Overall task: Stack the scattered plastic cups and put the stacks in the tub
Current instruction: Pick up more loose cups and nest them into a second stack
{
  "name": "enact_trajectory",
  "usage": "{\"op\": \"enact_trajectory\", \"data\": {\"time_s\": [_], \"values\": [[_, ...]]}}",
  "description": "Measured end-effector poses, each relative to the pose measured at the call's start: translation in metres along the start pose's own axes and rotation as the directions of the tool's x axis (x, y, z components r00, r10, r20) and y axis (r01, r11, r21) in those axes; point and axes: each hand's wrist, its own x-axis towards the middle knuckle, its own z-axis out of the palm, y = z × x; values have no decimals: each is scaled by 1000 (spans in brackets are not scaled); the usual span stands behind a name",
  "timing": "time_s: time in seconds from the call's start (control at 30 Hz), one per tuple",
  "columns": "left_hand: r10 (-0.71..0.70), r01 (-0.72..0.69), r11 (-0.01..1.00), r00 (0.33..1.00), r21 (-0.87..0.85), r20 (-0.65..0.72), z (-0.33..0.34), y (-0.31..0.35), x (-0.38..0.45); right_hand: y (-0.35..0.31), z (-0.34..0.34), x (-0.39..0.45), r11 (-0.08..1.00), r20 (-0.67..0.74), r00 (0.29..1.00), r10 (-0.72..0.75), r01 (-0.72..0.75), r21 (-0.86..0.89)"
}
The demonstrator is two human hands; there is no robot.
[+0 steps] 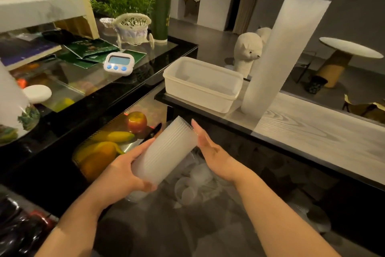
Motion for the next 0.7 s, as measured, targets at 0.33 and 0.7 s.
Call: {"op": "enact_trajectory", "data": {"time_s": [0.33, 0.7], "values": [[-71, 59, 995, 986, -87, -153, -15, -13, -1, 127, 78, 13, 607, -4, 923, 384, -256, -753], [-104, 100, 993, 993, -66, -55, -3, -33, -9, 94, 18, 15, 990, -522, 842, 137, -122, 63]]}}
